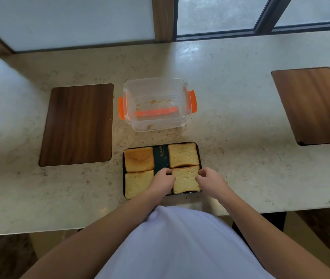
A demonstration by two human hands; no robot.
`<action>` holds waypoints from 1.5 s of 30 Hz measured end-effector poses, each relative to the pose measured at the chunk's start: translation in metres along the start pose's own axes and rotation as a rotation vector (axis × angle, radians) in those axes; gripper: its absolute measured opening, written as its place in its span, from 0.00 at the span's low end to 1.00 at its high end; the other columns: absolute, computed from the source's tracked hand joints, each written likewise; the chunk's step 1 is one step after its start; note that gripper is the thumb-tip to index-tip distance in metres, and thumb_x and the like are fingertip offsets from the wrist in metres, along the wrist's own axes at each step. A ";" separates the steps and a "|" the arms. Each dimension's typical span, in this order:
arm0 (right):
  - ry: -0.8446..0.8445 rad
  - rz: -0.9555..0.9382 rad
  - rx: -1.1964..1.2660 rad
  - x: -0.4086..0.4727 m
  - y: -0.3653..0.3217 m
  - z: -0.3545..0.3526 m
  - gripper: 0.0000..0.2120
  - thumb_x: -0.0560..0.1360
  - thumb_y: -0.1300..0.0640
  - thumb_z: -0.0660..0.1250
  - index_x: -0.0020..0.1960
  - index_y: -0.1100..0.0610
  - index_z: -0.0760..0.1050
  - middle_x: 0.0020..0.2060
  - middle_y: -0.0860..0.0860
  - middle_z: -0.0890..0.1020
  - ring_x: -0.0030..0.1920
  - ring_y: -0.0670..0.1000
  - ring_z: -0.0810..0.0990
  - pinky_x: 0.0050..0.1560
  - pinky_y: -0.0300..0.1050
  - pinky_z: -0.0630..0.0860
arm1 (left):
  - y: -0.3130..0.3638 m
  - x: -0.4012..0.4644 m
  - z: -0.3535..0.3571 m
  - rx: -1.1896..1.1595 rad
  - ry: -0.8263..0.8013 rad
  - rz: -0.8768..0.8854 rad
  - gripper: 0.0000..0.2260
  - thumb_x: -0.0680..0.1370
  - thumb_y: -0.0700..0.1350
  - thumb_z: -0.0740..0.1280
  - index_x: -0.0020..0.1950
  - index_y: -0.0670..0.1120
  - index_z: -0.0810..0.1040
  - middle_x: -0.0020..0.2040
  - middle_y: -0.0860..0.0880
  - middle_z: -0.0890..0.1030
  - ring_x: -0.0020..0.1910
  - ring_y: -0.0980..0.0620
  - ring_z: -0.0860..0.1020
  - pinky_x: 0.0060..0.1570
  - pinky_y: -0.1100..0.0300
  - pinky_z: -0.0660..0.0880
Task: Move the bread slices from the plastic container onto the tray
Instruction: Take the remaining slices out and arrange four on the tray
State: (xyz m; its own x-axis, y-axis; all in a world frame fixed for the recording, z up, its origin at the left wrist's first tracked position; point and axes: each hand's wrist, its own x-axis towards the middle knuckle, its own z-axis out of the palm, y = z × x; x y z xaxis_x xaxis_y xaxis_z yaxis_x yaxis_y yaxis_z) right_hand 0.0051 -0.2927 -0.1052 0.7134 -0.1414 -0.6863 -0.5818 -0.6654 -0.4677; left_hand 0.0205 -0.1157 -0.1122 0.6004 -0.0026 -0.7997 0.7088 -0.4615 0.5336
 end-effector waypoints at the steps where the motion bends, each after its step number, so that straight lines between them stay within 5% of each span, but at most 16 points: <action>1: -0.007 -0.002 -0.018 0.000 -0.002 -0.001 0.19 0.78 0.54 0.61 0.68 0.58 0.74 0.57 0.54 0.81 0.54 0.53 0.79 0.52 0.49 0.77 | -0.001 0.000 -0.002 -0.011 -0.009 -0.003 0.22 0.81 0.43 0.59 0.77 0.46 0.68 0.56 0.48 0.78 0.53 0.49 0.79 0.53 0.51 0.81; 6: -0.028 -0.007 -0.121 -0.001 -0.009 -0.003 0.12 0.76 0.53 0.62 0.54 0.59 0.76 0.42 0.54 0.80 0.38 0.50 0.77 0.39 0.47 0.74 | -0.006 -0.002 -0.017 -0.071 -0.046 -0.004 0.23 0.81 0.44 0.62 0.77 0.45 0.68 0.62 0.45 0.79 0.54 0.48 0.82 0.53 0.52 0.82; 11: 0.024 -0.132 -0.142 -0.007 -0.032 -0.002 0.23 0.79 0.50 0.63 0.71 0.59 0.71 0.64 0.54 0.78 0.56 0.53 0.79 0.52 0.47 0.76 | -0.024 -0.006 -0.065 -0.156 0.089 0.053 0.17 0.82 0.46 0.63 0.71 0.47 0.75 0.54 0.49 0.82 0.52 0.51 0.83 0.45 0.58 0.81; 15: -0.150 -0.143 0.023 -0.007 -0.060 0.015 0.21 0.80 0.49 0.63 0.71 0.57 0.71 0.61 0.52 0.80 0.57 0.51 0.80 0.56 0.48 0.79 | -0.049 -0.008 -0.104 -0.288 0.282 -0.001 0.16 0.82 0.45 0.63 0.70 0.48 0.75 0.50 0.49 0.82 0.50 0.52 0.81 0.46 0.58 0.79; 19: -0.291 -0.063 0.184 0.000 -0.087 0.034 0.21 0.81 0.53 0.63 0.73 0.57 0.69 0.57 0.51 0.79 0.54 0.48 0.80 0.49 0.43 0.80 | -0.061 -0.007 -0.122 -0.391 0.325 -0.012 0.10 0.80 0.42 0.61 0.52 0.50 0.83 0.43 0.50 0.83 0.45 0.50 0.81 0.46 0.55 0.78; 24: -0.321 0.008 0.246 0.007 -0.113 0.049 0.22 0.81 0.56 0.63 0.74 0.58 0.67 0.46 0.50 0.78 0.54 0.52 0.81 0.50 0.44 0.82 | -0.054 -0.009 -0.125 -0.310 0.330 -0.008 0.10 0.78 0.46 0.62 0.40 0.57 0.78 0.43 0.51 0.82 0.45 0.50 0.79 0.53 0.50 0.76; 28: -0.342 0.037 0.203 0.008 -0.121 0.057 0.22 0.81 0.55 0.62 0.73 0.57 0.67 0.47 0.49 0.75 0.54 0.52 0.80 0.53 0.47 0.82 | -0.050 -0.008 -0.122 -0.227 0.240 -0.006 0.05 0.76 0.47 0.61 0.44 0.49 0.75 0.43 0.45 0.74 0.44 0.48 0.72 0.48 0.51 0.68; 30: -0.346 0.050 0.207 0.009 -0.123 0.060 0.23 0.81 0.54 0.61 0.75 0.57 0.66 0.48 0.49 0.75 0.55 0.52 0.80 0.54 0.47 0.82 | -0.050 -0.005 -0.122 -0.225 0.241 0.005 0.07 0.77 0.46 0.61 0.45 0.48 0.77 0.45 0.45 0.77 0.47 0.47 0.75 0.53 0.53 0.71; 33: -0.339 0.052 0.211 0.009 -0.123 0.064 0.24 0.81 0.54 0.62 0.75 0.56 0.65 0.49 0.49 0.75 0.54 0.51 0.79 0.54 0.48 0.82 | -0.048 -0.005 -0.123 -0.193 0.218 -0.021 0.18 0.80 0.46 0.60 0.67 0.46 0.79 0.62 0.42 0.81 0.64 0.42 0.78 0.68 0.45 0.73; 34: -0.335 0.052 0.210 0.009 -0.123 0.065 0.24 0.81 0.54 0.62 0.75 0.56 0.65 0.49 0.49 0.75 0.55 0.51 0.79 0.55 0.48 0.82 | -0.047 -0.006 -0.123 -0.172 0.217 -0.014 0.18 0.80 0.46 0.60 0.67 0.45 0.79 0.61 0.42 0.81 0.63 0.42 0.78 0.66 0.46 0.74; 36: -0.330 0.052 0.216 0.010 -0.122 0.066 0.24 0.80 0.54 0.62 0.75 0.56 0.65 0.48 0.49 0.76 0.54 0.51 0.80 0.56 0.49 0.82 | -0.048 -0.005 -0.121 -0.091 0.226 0.034 0.09 0.79 0.46 0.60 0.50 0.46 0.80 0.47 0.46 0.79 0.48 0.46 0.78 0.49 0.52 0.72; 39: -0.329 0.054 0.227 0.010 -0.120 0.067 0.25 0.80 0.54 0.62 0.76 0.56 0.64 0.48 0.48 0.76 0.54 0.51 0.79 0.55 0.48 0.82 | -0.045 -0.005 -0.115 0.019 0.252 0.071 0.14 0.80 0.45 0.61 0.37 0.57 0.64 0.38 0.56 0.67 0.35 0.58 0.65 0.36 0.59 0.61; 42: -0.327 0.048 0.229 0.011 -0.118 0.068 0.26 0.80 0.54 0.62 0.76 0.56 0.64 0.48 0.48 0.76 0.54 0.51 0.79 0.55 0.49 0.82 | -0.042 -0.005 -0.116 0.009 0.266 0.054 0.07 0.80 0.46 0.62 0.43 0.55 0.74 0.42 0.54 0.73 0.39 0.57 0.72 0.40 0.58 0.68; 45: -0.319 0.035 0.209 0.012 -0.118 0.068 0.25 0.80 0.53 0.62 0.75 0.56 0.64 0.47 0.48 0.76 0.54 0.51 0.79 0.55 0.50 0.82 | -0.042 -0.004 -0.117 -0.069 0.266 0.011 0.17 0.81 0.46 0.62 0.69 0.45 0.76 0.54 0.47 0.81 0.52 0.48 0.79 0.58 0.45 0.80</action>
State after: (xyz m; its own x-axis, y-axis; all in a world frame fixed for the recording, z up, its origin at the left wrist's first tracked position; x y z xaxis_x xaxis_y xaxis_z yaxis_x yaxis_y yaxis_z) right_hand 0.0558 -0.1660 -0.0968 0.5535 0.0962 -0.8273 -0.6940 -0.4959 -0.5219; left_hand 0.0318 0.0079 -0.0993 0.6778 0.2298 -0.6984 0.7197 -0.4015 0.5664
